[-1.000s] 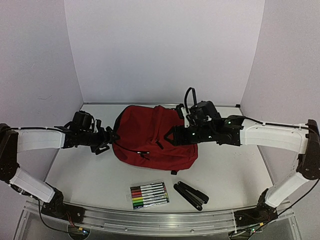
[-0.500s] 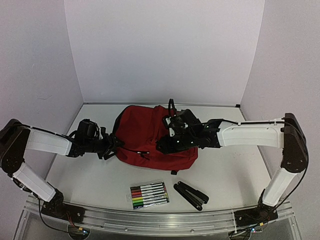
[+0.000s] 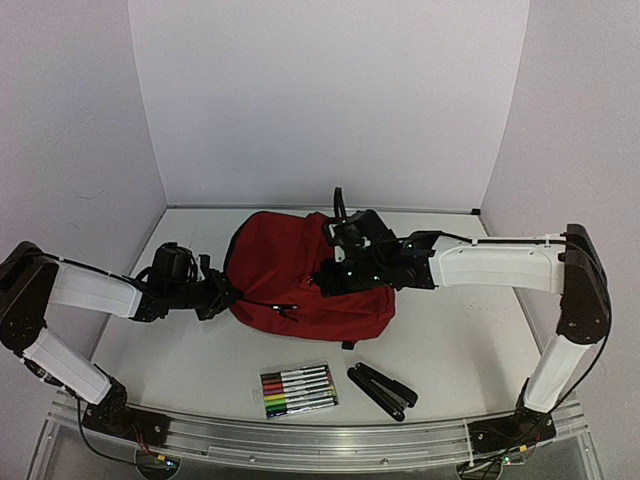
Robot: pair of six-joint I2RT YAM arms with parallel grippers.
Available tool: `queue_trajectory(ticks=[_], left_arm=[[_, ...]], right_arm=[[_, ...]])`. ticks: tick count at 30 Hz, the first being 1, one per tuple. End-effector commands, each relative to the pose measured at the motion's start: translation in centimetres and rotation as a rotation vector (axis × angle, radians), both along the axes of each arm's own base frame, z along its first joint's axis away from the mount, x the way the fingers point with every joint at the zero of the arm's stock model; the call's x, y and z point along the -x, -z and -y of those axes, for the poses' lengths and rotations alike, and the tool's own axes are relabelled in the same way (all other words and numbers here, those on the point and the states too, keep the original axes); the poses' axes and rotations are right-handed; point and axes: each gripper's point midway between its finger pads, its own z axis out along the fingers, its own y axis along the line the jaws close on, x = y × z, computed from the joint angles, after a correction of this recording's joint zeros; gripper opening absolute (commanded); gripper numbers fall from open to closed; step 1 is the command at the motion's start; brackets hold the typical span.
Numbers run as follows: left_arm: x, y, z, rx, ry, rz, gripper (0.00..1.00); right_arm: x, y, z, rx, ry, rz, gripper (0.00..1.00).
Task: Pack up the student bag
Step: Unzip the student bag at the center of the board.
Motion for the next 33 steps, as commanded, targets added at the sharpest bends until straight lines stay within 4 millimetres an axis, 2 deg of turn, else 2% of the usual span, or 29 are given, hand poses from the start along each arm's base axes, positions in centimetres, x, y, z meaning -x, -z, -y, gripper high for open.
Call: queue_trajectory(ticks=[1,11,22,29,33], left_arm=[[1.2,1.9,-1.9,-0.07,-0.045,-0.029,0.0],[2.7,3.4,-3.2,-0.105,-0.054,-0.063,0.0],[3.5,4.7,-3.8,-0.109,-0.048,-0.101,0.0],[3.8,4.7,-4.0,-0.107,-0.043,-0.113,0.0],[4.1,4.7,-4.2,-0.117,-0.043,-0.117,0.0]], right_arm=[[-2.9,-6.1,1.5,-0.021,0.118,0.159,0.0],[-9.8,-4.8,3.2,0.019,0.183,0.16,0.0],[-17.5,-5.0,3.7,-0.023,0.2,0.189,0.0],[-22.7,-2.9,5.0,-0.025,0.248,0.186,0.0],[-24.7,-2.1,5.0,-0.054,0.25,0.181,0.0]])
